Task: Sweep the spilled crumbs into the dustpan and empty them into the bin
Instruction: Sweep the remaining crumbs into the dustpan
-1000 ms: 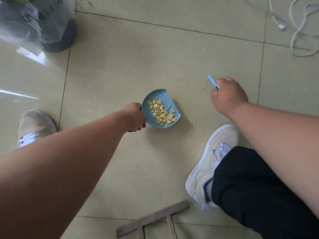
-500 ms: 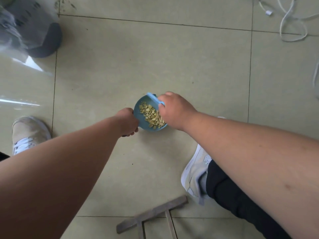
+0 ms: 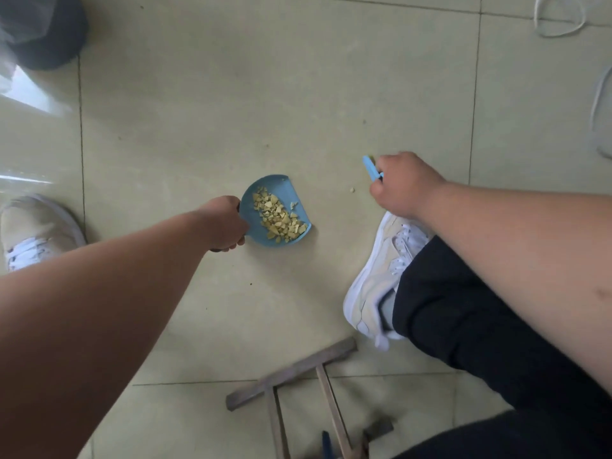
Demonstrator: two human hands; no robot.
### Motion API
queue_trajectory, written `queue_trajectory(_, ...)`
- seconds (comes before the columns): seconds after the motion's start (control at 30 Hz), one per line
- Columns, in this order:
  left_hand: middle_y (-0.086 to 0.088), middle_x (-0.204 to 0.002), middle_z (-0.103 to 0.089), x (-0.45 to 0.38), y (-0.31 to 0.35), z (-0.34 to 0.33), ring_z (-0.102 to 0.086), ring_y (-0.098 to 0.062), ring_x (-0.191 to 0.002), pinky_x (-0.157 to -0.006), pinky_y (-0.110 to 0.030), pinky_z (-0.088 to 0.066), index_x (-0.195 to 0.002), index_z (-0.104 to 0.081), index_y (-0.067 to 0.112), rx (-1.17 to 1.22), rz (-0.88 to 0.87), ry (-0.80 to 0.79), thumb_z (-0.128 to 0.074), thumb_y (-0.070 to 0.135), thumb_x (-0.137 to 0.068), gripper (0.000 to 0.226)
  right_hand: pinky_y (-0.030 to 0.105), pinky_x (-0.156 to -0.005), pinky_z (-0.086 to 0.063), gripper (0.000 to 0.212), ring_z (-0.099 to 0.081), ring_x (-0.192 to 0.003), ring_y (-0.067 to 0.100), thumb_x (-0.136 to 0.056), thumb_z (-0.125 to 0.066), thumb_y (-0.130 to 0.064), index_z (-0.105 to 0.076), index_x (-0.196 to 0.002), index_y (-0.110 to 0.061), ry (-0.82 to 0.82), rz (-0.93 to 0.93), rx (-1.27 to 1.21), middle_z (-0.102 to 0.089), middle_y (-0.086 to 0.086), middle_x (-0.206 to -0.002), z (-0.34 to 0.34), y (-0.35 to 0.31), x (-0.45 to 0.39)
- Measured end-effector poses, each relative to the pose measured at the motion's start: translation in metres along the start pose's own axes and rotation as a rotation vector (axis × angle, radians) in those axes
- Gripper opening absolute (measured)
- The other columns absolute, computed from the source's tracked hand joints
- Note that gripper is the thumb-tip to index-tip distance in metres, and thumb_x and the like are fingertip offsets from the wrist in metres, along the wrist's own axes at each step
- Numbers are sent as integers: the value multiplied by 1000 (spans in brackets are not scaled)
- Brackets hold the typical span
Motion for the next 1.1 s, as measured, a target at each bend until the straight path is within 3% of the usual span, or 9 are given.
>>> queue_trajectory(0.07,-22,-95,-79,0,5,-8,-64,-30,-67,-58,-36,-53,-110,-63,5,25,-8,-6,-53,7,-98,16,35,-74,-46,10,-60,-91,39,-88,-52,-19,-46,-84,-12,-29,76,2,-62,24,-99,-16,-22,1)
queue_trajectory(0.17,-27,-98,-79,0,14,-16,-64,-31,-66,-58,-36,-53,-113,-65,-1,40,-16,-10,-51,4,-99,21,33,-73,-39,8,-60,-93,38,-90,-52,-16,-48,-89,-9,-45,152,-54,-61,24,-102,-35,-57,7)
queue_trajectory(0.3,-24,-95,-78,-1,20,-19,-59,-29,-61,-48,-27,-46,-115,-65,-2,23,-5,-11,-49,2,-100,22,31,-69,-35,13,-52,-80,33,-90,-53,-18,-46,-81,-11,-64,264,-159,-52,12,-87,-47,-96,13)
queue_trajectory(0.5,-24,-100,-79,-3,8,0,-59,-28,-65,-48,-26,-45,-116,-63,4,22,-16,-1,-48,5,-98,23,34,-66,-50,22,-62,-75,30,-80,-59,-29,-68,-80,-10,-6,226,-294,-65,7,-75,-15,-113,2)
queue_trajectory(0.63,-21,-97,-79,-1,-7,18,-61,-28,-69,-53,-29,-48,-111,-64,9,29,-19,36,-49,5,-98,20,34,-67,-51,23,-61,-76,30,-82,-61,-28,-70,-80,-7,173,116,-352,-68,12,-75,22,-107,-20)
queue_trajectory(0.77,-15,-87,-77,1,-33,37,-60,-25,-64,-50,-27,-47,-105,-63,14,21,-24,41,-54,8,-99,12,40,-66,-53,32,-62,-76,37,-81,-57,-30,-67,-82,-1,258,51,-229,-67,20,-77,36,-94,-36)
queue_trajectory(0.97,-13,-80,-75,1,-84,65,-58,-26,-61,-47,-25,-44,-106,-64,12,24,23,56,-59,10,-101,8,35,-62,-36,21,-57,-76,36,-88,-54,-23,-56,-77,-5,120,94,-72,-58,14,-75,3,-118,-41)
queue_trajectory(1.1,-11,-78,-76,3,-114,74,-58,-25,-56,-42,-23,-44,-106,-65,14,-8,69,32,-60,13,-100,9,32,-68,-32,12,-51,-82,33,-89,-53,-21,-51,-83,-11,63,216,-60,-61,21,-93,-27,-162,-33)
Point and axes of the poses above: each hand's wrist, its own x-axis away from the middle knuckle, its own z-axis out of the back of the hand, y = z × x, the point moved 3 cm from there along -x, towards the middle knuckle
